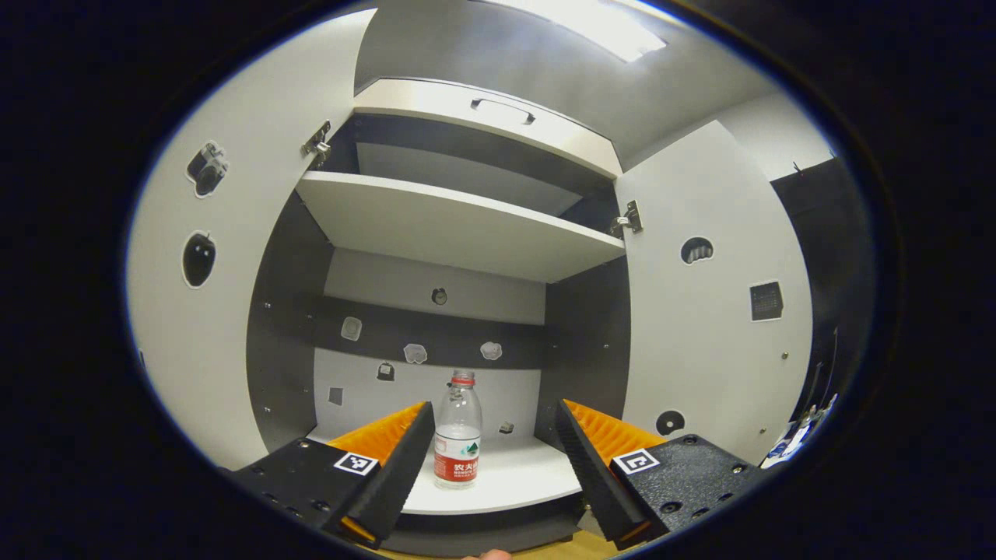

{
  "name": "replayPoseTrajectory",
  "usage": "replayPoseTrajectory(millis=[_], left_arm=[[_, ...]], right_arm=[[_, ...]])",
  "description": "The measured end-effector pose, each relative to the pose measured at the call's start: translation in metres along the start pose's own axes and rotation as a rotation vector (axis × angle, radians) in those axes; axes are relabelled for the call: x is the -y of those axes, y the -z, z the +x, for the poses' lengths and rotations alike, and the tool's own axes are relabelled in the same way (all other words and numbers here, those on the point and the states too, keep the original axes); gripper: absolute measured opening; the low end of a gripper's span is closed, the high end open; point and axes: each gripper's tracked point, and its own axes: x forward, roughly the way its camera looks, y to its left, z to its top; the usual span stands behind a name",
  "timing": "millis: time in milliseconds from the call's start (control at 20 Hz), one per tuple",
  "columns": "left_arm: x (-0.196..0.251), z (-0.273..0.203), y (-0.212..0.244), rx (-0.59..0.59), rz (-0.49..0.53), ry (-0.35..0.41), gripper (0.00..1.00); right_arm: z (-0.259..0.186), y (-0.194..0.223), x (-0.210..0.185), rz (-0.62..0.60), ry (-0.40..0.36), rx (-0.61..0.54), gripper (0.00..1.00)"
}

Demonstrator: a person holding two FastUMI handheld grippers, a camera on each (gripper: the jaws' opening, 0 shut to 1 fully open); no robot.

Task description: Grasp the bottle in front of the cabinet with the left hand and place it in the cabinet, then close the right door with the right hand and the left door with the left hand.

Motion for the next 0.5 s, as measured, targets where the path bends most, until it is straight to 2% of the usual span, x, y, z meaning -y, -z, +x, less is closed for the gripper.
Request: replayPoseTrajectory(millis=[250,500], left_arm=[[-0.007,-0.070,0.026,-0.005,-0.017,-0.068,0.97],[-0.027,-0.140,0.087,-0.076,-0.079,-0.167,0.95]], right_arm=[[0.005,-0.001,-0.022,0.016,-0.074,0.007,0.98],[0.003,0.009,-0.041,0.003,-0.132,-0.013,0.98]])
